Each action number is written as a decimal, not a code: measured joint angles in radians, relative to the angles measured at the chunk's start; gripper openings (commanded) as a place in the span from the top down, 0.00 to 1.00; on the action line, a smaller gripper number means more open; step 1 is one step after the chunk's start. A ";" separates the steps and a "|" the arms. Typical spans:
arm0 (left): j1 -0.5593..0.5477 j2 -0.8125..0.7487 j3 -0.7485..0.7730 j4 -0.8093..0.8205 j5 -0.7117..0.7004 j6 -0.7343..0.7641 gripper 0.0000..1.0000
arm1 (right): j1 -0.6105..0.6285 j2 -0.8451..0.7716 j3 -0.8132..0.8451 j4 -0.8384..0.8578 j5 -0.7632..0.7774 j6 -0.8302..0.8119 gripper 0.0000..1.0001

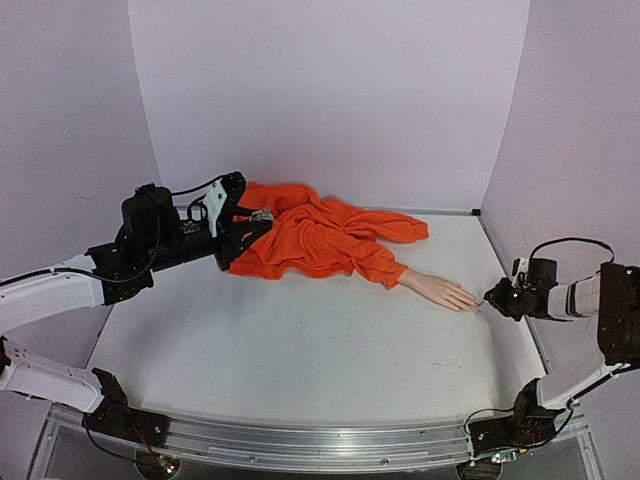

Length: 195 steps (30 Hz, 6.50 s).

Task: Paint the nails

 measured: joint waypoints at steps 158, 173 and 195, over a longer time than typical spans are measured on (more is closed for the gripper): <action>0.000 0.000 0.000 0.000 0.004 -0.003 1.00 | 0.011 -0.052 0.021 -0.055 0.074 -0.001 1.00; 0.000 0.000 0.000 0.000 0.005 -0.004 1.00 | 0.013 -0.018 0.012 -0.024 0.003 -0.005 1.00; 0.000 0.000 0.000 0.000 0.005 -0.005 1.00 | 0.018 0.014 0.013 -0.012 -0.001 -0.004 1.00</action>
